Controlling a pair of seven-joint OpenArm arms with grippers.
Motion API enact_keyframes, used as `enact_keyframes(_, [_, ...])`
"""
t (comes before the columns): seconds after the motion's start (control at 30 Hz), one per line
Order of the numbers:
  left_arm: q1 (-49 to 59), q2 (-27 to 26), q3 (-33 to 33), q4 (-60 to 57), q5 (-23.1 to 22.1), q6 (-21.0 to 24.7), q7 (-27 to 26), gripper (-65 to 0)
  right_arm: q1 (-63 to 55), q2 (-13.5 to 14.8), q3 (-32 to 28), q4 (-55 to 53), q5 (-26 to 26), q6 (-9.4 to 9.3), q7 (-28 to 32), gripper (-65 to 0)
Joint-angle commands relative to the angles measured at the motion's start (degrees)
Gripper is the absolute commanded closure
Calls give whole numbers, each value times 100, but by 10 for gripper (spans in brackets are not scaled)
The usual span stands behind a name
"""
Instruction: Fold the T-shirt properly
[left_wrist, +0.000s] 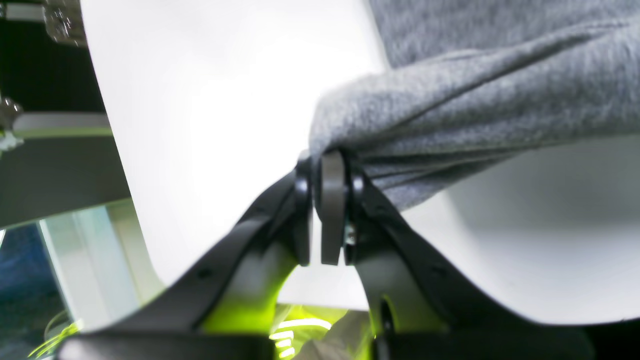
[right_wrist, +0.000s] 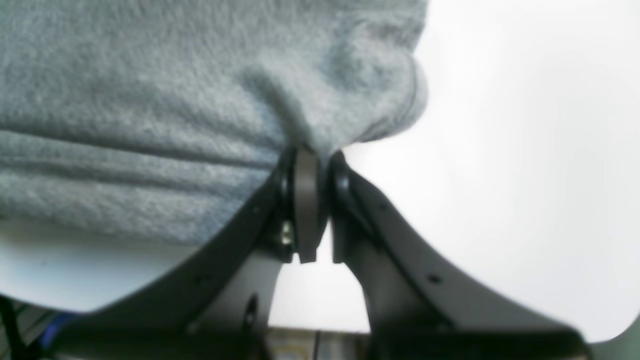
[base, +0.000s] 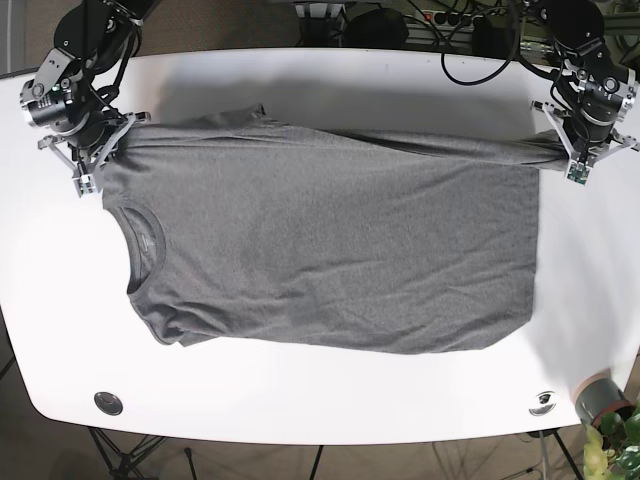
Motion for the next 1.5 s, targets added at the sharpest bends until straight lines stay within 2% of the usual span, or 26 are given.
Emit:
enact_keyframes(0.0, [112, -132, -56, 89, 277, 182, 62, 0, -132, 92, 62, 108, -247, -34, 12, -52])
enact_keyframes(0.17, [270, -141, -47, 89, 286, 182, 62, 0, -325, -84, 62, 116, -238, -34, 65, -184])
enact_keyframes(0.27, [393, -176, 111, 89, 286, 182, 62, -13, -457, -102, 62, 116, -238, -34, 205, -309])
enact_keyframes(0.37, [516, -176, 182, 89, 286, 182, 62, -133, -554, -102, 98, 134, -238, -34, 258, -401])
enact_keyframes(0.43, [525, -176, 182, 89, 286, 182, 62, -229, -527, -102, 256, 196, -229, -34, 258, -438])
enact_keyframes(0.53, [525, -176, 182, 98, 286, 182, 62, -319, -413, -75, 317, 213, -115, -34, 267, -438])
enact_keyframes(0.73, [419, -159, 226, 160, 189, 182, 71, -325, 26, 109, 291, 178, 61, -34, 267, -438])
enact_keyframes(0.87, [349, -176, 147, 230, -400, 182, 88, -325, 413, 118, 282, 46, 52, -34, 267, -438])
enact_keyframes(1.0, [305, -185, -214, 257, -1033, 182, 88, -325, 897, 162, 133, -182, 52, -34, 355, -438])
enact_keyframes(1.13, [252, -185, -390, 257, -1709, 182, 97, -325, 1354, 408, -359, -604, -98, -34, 460, -438])
enact_keyframes(1.33, [261, -317, -583, 230, -2281, 182, 97, -325, 2136, 426, -773, -1448, -713, -34, 900, -438])
enact_keyframes(1.47, [50, -308, -803, 230, -2492, 182, 97, -325, 2673, 435, -984, -2231, -1091, -34, 1287, -438])
